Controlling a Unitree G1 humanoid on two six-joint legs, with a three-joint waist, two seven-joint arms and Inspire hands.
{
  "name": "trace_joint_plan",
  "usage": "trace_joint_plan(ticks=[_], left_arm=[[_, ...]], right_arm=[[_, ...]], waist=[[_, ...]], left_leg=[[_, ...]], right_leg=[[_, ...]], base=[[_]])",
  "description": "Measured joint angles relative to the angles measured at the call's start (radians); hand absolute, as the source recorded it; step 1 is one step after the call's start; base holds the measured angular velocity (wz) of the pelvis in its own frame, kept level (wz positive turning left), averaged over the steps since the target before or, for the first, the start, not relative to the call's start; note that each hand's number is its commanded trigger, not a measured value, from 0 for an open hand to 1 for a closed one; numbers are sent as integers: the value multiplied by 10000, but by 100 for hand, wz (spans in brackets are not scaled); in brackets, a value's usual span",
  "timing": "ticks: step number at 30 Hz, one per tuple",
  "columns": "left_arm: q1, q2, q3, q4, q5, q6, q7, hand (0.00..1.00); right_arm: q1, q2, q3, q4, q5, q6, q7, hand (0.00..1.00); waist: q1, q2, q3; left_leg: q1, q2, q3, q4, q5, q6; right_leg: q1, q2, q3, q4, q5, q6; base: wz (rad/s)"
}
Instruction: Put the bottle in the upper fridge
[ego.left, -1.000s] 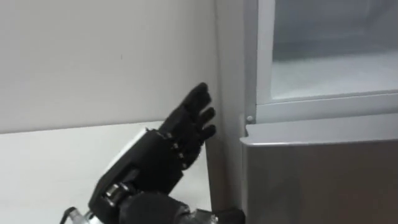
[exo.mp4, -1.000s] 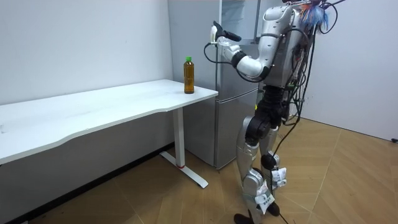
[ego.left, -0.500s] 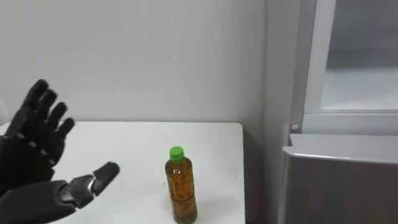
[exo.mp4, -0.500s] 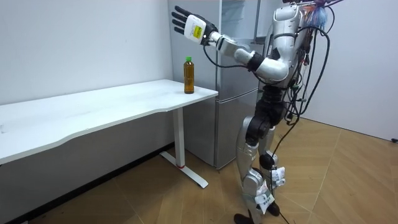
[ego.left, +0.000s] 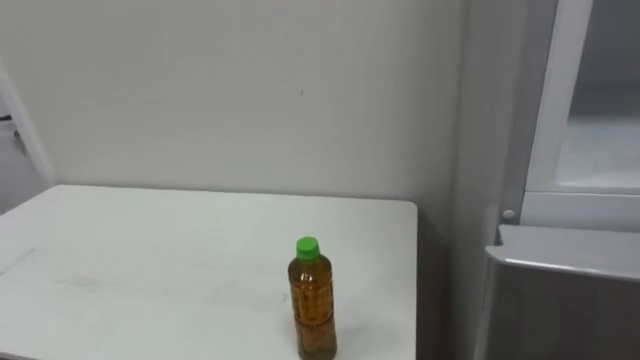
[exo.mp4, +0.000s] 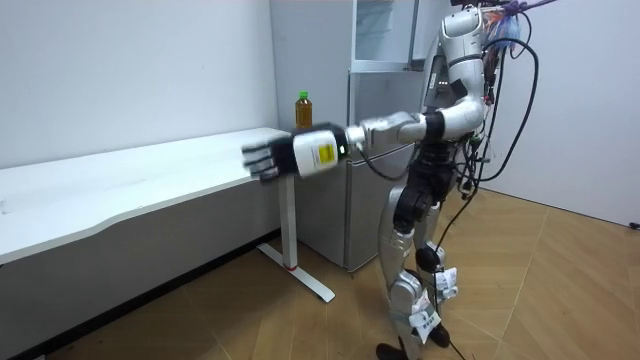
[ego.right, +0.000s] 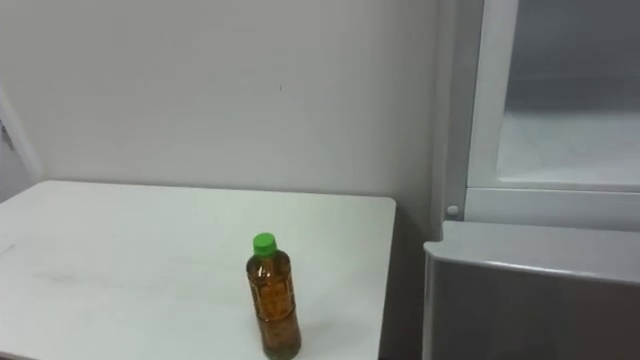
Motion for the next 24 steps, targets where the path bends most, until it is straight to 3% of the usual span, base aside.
trace_joint_plan(ticks=[2,7,11,18,24], left_arm=[[49,-15,-185,1811,-2,-325,45,0],[247,-25,-1252,4826,-4,-371,167,0],[271,-31,-1544,7079,20,-354,-97,0],[519,-19,-2092,8798,417,-346,-309,0],[472,-10,-2590,10042,1864,-232,-818,0]], right_arm=[[89,-19,-93,-208,-140,-10,17,0],[12,5,-92,-182,-842,-1,22,0],[81,-15,-92,-160,-882,-3,35,0],[140,-31,-81,-115,-1005,164,201,0],[172,-31,-40,-139,-1674,209,251,0]], waist=[[6,2,-3],[-104,-117,9],[-74,-205,-27],[-381,-80,-11],[-633,-80,-10]], left_leg=[[97,29,209,2,-1,1],[165,38,310,2,-9,8],[243,74,452,28,-37,45],[215,65,410,9,-86,112],[261,82,534,-86,-93,115]], right_leg=[[-3,-43,150,48,-1,-3],[13,-53,260,140,-20,4],[22,-48,438,165,-30,-8],[3,-65,383,241,-20,29],[-56,-86,465,354,-50,29]], base=[[-20],[-7],[-10],[4],[-5]])
